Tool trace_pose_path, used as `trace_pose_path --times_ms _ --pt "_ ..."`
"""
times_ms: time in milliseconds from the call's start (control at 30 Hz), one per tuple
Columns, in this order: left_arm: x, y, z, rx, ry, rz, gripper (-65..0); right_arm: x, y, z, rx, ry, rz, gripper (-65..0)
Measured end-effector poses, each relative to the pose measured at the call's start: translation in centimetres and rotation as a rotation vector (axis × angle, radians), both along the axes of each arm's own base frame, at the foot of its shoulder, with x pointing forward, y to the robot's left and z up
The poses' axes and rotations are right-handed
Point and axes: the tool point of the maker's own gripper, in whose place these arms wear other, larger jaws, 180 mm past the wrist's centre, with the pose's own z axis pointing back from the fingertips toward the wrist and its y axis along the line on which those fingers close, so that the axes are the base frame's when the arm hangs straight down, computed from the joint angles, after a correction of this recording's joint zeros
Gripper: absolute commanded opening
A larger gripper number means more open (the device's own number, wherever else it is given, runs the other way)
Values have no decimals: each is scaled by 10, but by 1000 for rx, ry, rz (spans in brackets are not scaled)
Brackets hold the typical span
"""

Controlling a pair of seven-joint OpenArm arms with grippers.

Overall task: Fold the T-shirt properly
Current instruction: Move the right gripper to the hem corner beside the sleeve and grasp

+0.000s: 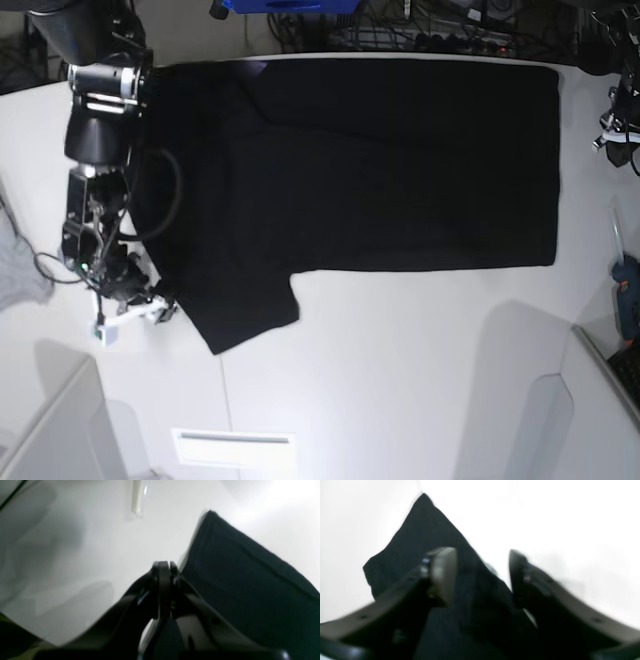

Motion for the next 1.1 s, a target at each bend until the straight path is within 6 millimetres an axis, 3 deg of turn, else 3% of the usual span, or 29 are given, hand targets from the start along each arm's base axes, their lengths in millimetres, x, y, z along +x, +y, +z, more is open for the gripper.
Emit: trace_pose_path --times_ms 33,233,333,467,567,700,1033,1100 --pt "0 0 0 2 0 0 -650 5 2 -4 10 20 0 -275" --pt "0 1 1 3 -2 0 -382 27 -14 -7 22 37 12 -273" --pt "1 0 1 1 -3 -1 -304 31 -8 -16 52 45 25 -273" --pt "0 0 1 2 -2 0 -298 26 8 -29 58 75 96 -273" --pt "1 0 1 2 -4 -1 -298 27 16 -33 -42 77 181 -273" --pt "1 1 1 3 -4 1 -298 29 34 -33 -37 68 212 -275" --pt "0 1 1 2 -1 0 -298 28 47 -37 -83 67 282 -276" --pt "0 1 -1 -3 0 4 -298 28 51 -37 -84 64 291 -314"
